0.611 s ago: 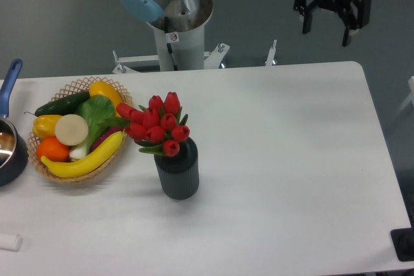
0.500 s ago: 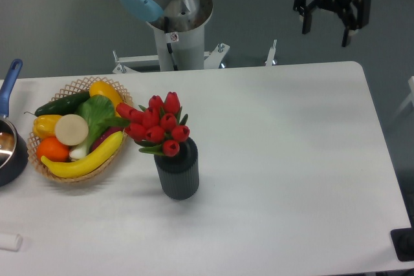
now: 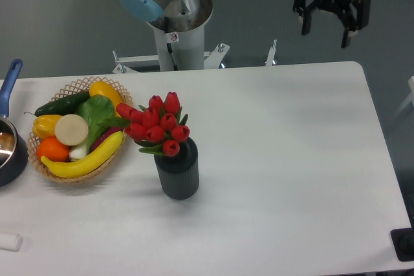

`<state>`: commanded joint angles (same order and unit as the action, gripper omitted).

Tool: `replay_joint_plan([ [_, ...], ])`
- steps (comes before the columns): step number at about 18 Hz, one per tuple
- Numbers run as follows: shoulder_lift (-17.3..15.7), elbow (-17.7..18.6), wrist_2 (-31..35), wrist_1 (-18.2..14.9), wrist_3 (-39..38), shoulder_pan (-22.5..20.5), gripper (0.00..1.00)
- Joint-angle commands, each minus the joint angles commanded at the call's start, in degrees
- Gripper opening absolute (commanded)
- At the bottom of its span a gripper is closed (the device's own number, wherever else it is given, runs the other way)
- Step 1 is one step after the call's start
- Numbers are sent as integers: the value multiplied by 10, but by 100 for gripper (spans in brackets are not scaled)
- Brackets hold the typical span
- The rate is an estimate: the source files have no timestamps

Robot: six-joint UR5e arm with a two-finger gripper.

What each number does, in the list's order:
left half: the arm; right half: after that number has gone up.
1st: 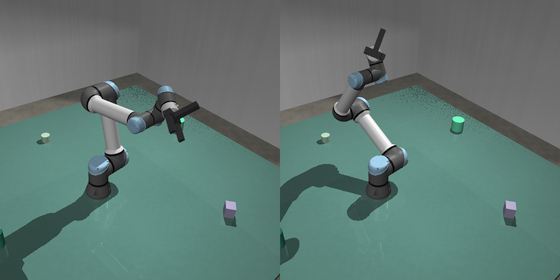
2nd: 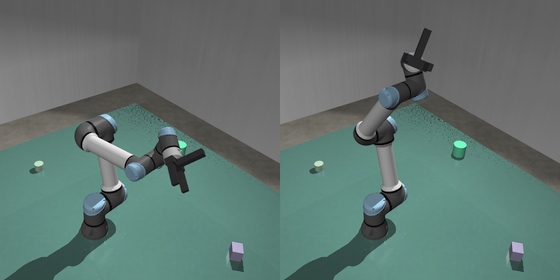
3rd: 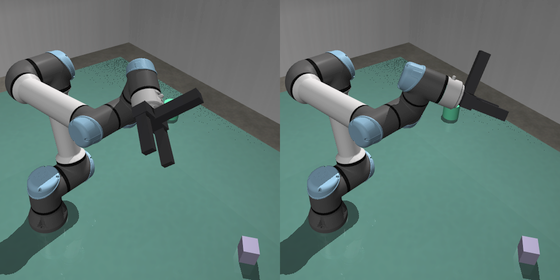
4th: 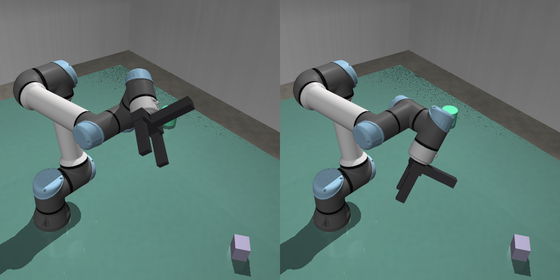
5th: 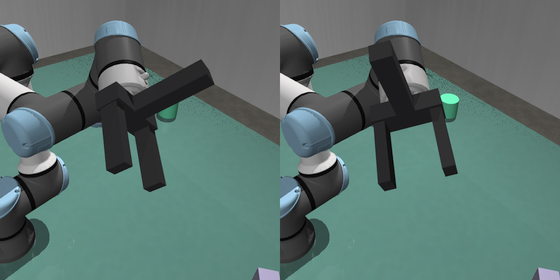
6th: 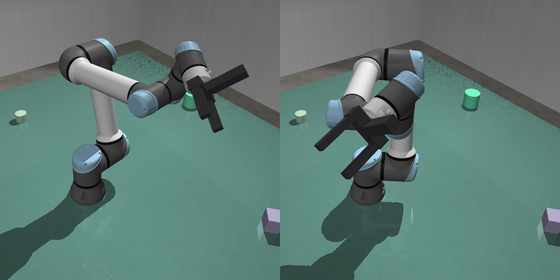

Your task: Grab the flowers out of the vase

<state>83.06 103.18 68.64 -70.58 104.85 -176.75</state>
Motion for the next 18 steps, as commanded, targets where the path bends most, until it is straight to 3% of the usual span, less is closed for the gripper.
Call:
replay_joint_plan([
  [4,-3,10,-3,-1,-11,6,100],
  [8,-2,22,-42,5,-88,12,100],
  [13,-10,47,-53,6,-95,12,100],
  [18,-32,109,-57,7,-94,17,100],
])
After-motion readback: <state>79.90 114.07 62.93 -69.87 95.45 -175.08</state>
